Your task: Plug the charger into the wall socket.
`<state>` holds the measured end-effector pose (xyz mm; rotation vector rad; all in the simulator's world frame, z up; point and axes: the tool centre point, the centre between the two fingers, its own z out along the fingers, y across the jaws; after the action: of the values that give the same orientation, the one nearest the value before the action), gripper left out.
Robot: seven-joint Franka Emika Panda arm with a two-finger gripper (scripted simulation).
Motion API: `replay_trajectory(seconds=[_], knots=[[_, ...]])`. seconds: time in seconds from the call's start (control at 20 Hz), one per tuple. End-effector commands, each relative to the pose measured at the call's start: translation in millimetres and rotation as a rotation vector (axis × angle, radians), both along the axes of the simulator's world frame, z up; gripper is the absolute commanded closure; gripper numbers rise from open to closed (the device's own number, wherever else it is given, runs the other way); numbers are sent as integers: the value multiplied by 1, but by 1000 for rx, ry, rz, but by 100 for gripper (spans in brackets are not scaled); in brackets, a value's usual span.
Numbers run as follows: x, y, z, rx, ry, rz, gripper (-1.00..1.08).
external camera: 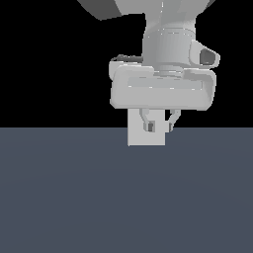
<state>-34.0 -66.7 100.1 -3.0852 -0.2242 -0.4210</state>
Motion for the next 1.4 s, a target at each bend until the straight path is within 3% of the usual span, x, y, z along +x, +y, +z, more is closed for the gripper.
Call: replay_trajectory(seconds=[0.0, 0.4, 1.0, 1.35], knots=[[0, 0, 0, 0, 0, 1, 108], [5, 1, 0, -1, 1, 1, 108], [43, 7, 0, -1, 1, 1, 108], [50, 8, 0, -1, 0, 1, 108]])
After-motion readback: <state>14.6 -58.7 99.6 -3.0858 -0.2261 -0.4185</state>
